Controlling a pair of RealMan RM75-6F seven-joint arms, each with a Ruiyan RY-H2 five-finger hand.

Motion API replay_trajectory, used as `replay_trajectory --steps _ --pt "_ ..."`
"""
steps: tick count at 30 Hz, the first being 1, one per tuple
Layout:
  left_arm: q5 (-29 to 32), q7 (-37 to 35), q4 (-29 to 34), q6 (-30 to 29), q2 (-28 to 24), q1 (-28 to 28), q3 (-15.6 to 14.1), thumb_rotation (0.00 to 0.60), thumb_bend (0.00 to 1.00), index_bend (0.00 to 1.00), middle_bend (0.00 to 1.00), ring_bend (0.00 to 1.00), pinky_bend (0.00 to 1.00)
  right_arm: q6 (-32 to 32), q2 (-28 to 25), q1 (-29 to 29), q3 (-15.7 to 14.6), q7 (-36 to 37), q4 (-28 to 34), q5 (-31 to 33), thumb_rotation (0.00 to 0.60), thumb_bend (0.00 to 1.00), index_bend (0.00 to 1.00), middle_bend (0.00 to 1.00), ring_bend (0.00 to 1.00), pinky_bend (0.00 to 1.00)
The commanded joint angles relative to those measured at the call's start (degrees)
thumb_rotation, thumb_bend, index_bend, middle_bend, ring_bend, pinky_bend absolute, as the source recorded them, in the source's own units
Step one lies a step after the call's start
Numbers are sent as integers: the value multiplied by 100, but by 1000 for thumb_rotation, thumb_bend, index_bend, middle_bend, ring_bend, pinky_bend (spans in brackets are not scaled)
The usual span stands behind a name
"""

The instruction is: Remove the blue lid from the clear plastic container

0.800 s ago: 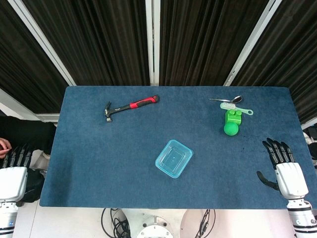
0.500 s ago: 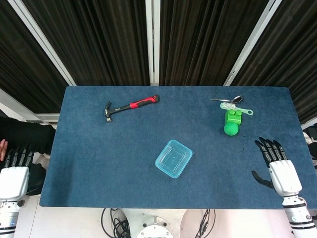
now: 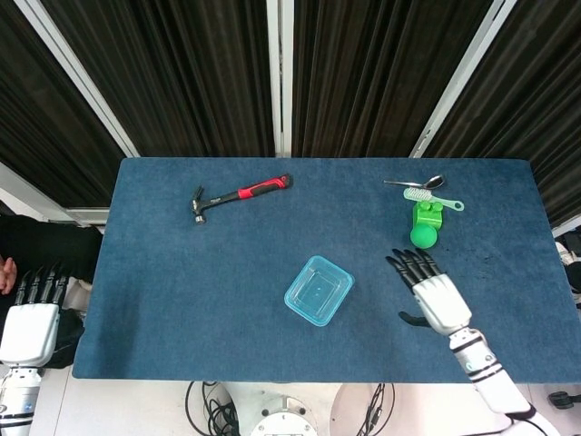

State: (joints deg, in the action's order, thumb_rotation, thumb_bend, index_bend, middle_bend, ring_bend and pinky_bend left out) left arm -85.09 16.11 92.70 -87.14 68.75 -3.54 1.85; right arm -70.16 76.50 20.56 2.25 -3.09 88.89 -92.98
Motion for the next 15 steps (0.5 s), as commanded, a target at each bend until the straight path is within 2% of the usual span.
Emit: replay_trajectory --steps 1,7,15 --pt "-19 -2 8 -9 -8 8 -11 600 0 0 0 0 0 434 676 498 187 -139 -489 -80 600 26 0 0 0 0" --pt "-17 -7 39 -16 -45 15 -8 600 0 0 0 0 0 630 1495 975 316 16 -1092 -209 600 26 0 0 0 0" --pt "-51 -14 49 -1 -61 7 -19 600 0 0 0 0 0 1220 2460 1731 628 -100 -1616 -16 600 26 0 0 0 0"
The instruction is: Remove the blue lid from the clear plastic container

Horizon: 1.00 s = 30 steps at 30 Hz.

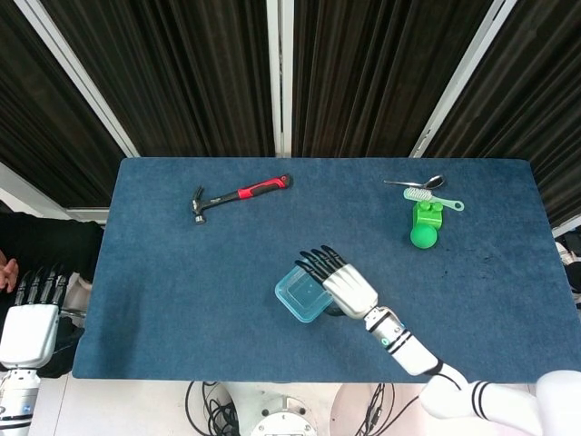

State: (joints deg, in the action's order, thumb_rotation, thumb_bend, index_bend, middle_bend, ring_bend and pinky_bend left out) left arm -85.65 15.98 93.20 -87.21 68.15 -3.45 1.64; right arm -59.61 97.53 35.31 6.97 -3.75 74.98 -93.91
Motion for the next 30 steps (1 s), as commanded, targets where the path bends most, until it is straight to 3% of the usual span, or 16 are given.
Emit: replay_trajectory --steps 1,5,8,12,17,22,25,30 --pt "16 -5 -3 20 -5 -7 5 600 0 0 0 0 0 191 542 372 226 -65 -333 93 600 26 0 0 0 0" --pt "40 -18 -7 67 -18 -34 22 600 0 0 0 0 0 329 1039 729 430 -250 -659 193 600 23 0 0 0 0" --pt "62 -38 -15 110 -24 -58 34 600 0 0 0 0 0 467 1088 896 420 -234 -625 221 600 21 0 0 0 0" --pt "65 -33 -17 143 -32 -91 52 600 0 0 0 0 0 330 518 742 136 -75 -64 107 600 22 0 0 0 0" --pt "65 -6 -6 167 -27 -122 65 600 0 0 0 0 0 -342 -624 135 -280 141 745 30 600 22 0 0 0 0" --pt "96 29 8 223 2 -166 84 600 0 0 0 0 0 -527 -1252 -199 -159 438 740 575 600 22 0 0 0 0" --pt "116 61 26 267 17 -206 106 600 0 0 0 0 0 -410 -1285 -134 -24 646 540 754 600 22 0 0 0 0" --pt "122 159 104 338 1 -262 108 600 0 0 0 0 0 -5 -857 201 111 573 -32 906 600 22 0 0 0 0"
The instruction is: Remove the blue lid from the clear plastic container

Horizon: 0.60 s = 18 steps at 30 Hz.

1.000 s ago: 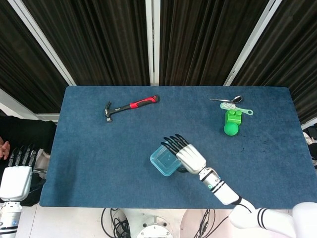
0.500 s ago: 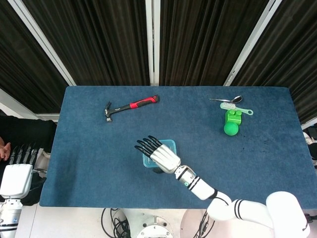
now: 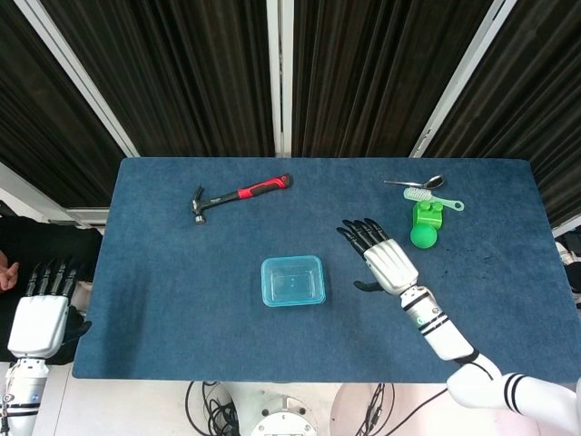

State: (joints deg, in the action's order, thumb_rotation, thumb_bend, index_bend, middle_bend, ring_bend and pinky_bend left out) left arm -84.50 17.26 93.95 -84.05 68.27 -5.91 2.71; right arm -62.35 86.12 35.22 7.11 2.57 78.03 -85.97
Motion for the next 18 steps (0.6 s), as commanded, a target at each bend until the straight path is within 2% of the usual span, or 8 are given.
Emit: replay_trajectory --steps 1,7,18 --pt "13 41 43 26 -17 -22 3 600 0 0 0 0 0 356 385 279 105 -64 -433 127 600 22 0 0 0 0" --pt "38 45 73 60 -61 -51 9 600 0 0 0 0 0 540 1055 657 179 37 -909 45 600 21 0 0 0 0" --pt "-198 22 171 551 -208 -477 31 600 0 0 0 0 0 801 1693 1188 376 -26 -1169 88 600 19 0 0 0 0"
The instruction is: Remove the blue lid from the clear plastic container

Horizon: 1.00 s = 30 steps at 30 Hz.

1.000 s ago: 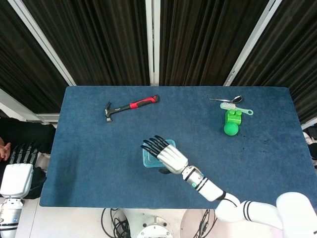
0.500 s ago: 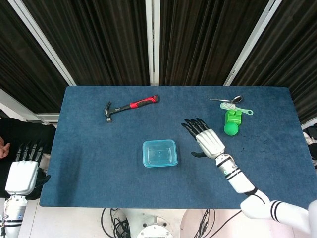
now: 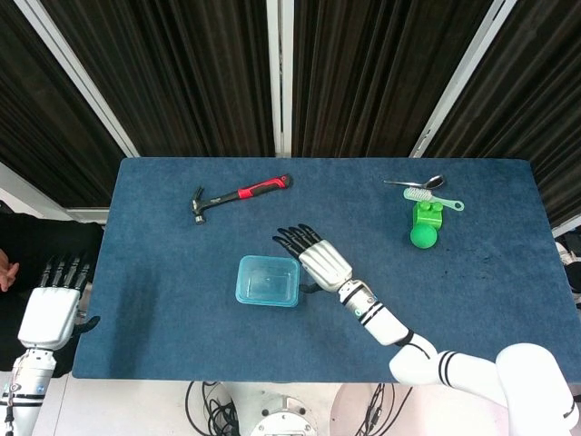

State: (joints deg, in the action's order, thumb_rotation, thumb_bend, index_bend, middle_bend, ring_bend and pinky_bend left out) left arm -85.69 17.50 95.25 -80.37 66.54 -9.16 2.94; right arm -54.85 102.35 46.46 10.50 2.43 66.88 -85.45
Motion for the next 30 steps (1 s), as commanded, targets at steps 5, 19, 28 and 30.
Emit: replay_trajectory --steps 5,19,28,30 --pt "-251 36 193 764 -81 -629 56 600 0 0 0 0 0 -267 -315 -159 -127 -191 268 -59 600 20 0 0 0 0" --pt "534 170 668 3611 486 -2833 648 600 0 0 0 0 0 -2466 -2855 -1844 -620 -112 2271 -503 600 26 0 0 0 0" --pt "2695 1304 748 4183 1084 -3931 867 600 0 0 0 0 0 -2661 -2914 -2109 -753 300 2050 -686 600 26 0 0 0 0" --pt "3280 1501 763 4124 1195 -4168 827 600 0 0 0 0 0 -2640 -2877 -2122 -789 415 1942 -741 600 26 0 0 0 0"
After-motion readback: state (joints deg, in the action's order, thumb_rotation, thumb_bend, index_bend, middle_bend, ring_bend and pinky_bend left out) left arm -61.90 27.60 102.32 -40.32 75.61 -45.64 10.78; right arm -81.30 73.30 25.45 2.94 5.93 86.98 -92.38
